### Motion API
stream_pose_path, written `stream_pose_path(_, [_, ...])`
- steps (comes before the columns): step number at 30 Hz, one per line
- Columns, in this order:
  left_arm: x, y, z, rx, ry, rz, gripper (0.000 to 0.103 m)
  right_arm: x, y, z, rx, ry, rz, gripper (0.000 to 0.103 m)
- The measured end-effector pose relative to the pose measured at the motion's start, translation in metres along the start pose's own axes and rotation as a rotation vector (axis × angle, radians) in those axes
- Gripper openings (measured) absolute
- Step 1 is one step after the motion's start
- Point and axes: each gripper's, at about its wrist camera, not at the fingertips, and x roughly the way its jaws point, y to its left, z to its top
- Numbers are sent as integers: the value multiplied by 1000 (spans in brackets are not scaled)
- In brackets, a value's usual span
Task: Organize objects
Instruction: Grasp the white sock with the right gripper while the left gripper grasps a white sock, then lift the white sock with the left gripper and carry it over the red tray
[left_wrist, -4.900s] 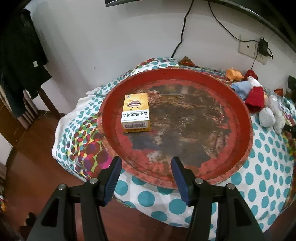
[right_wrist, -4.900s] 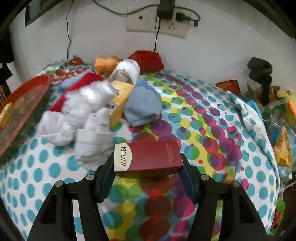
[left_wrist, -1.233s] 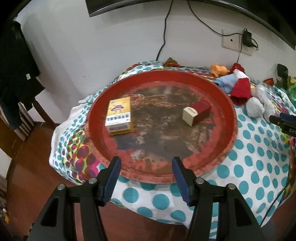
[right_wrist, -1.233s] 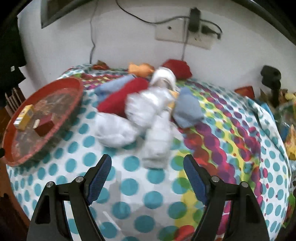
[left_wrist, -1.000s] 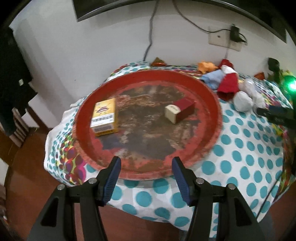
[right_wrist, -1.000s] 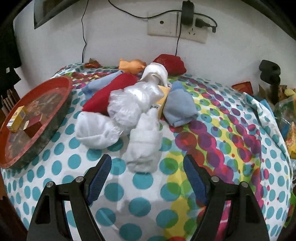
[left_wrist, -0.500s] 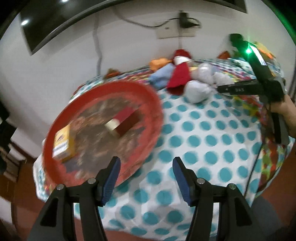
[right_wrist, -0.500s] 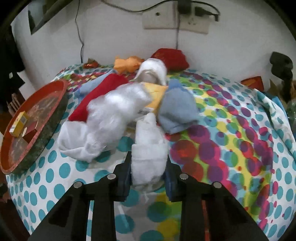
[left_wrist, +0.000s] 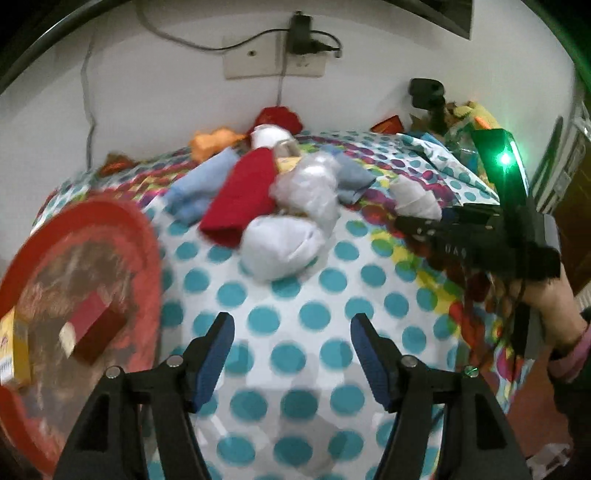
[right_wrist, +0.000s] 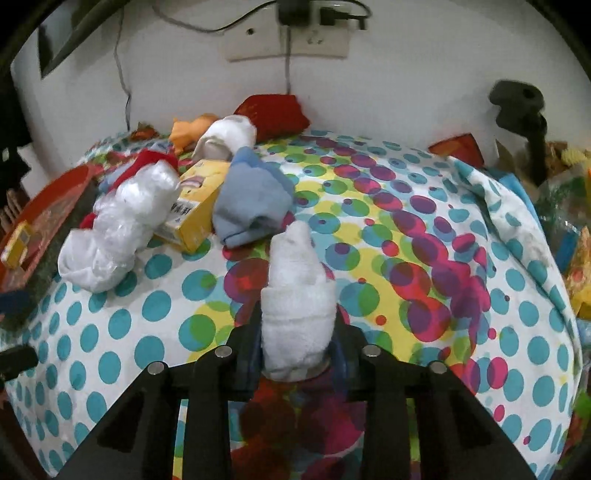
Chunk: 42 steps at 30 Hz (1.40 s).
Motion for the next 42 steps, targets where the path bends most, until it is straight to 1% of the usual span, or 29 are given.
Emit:
stream_pose_path(3, [18, -8, 11, 43, 23, 28, 69, -1, 5, 0, -21, 1, 10, 32])
stream_pose_path(4, [24, -9, 15, 36, 30, 47, 69, -1, 4, 0, -14, 1, 17, 32])
stream_pose_path(7, [35, -9, 22, 13, 37, 26, 69, 0, 5, 0, -14, 1, 14, 32])
stream_pose_path(10, [46, -8, 27, 14, 38, 55, 69, 0, 6, 1, -14, 2, 14, 33])
stream_pose_path(13, [56, -5, 29, 20, 57, 79, 69, 1, 9, 1, -15, 2, 19, 35])
stream_pose_path(15, [59, -4, 32, 22, 52, 97, 69, 2, 11, 1, -15, 2, 22, 36])
stream_pose_path(19, [66, -1, 42, 21, 53, 106, 69, 4, 14, 3, -21, 3, 37, 43])
stream_pose_path(21, [70, -1, 45, 9, 66, 106, 69, 5, 14, 3, -20, 3, 38, 43])
stream_pose_path(26, [70, -1, 45, -8, 34, 96, 69, 5, 14, 4, -8, 1, 52, 43])
stream_pose_path(31, [67, -8, 42, 30, 7, 108, 68, 5, 8, 5, 19, -6, 68, 39])
stream_pose_path(32, [66, -10, 42, 36, 5, 108, 67, 5, 8, 5, 26, -7, 73, 36])
stream_pose_path(33, [66, -11, 41, 42, 7, 106, 62, 5, 6, 5, 30, -8, 73, 36])
stream_pose_path(36, [64, -12, 38, 44, 6, 100, 59, 5, 5, 4, 36, -9, 74, 35])
stream_pose_path(38, [61, -14, 36, 47, -1, 109, 59, 5, 5, 4, 33, -8, 68, 35])
stream_pose_path(42, [55, -18, 30, 55, 0, 101, 58, 5, 6, 4, 34, -8, 69, 35])
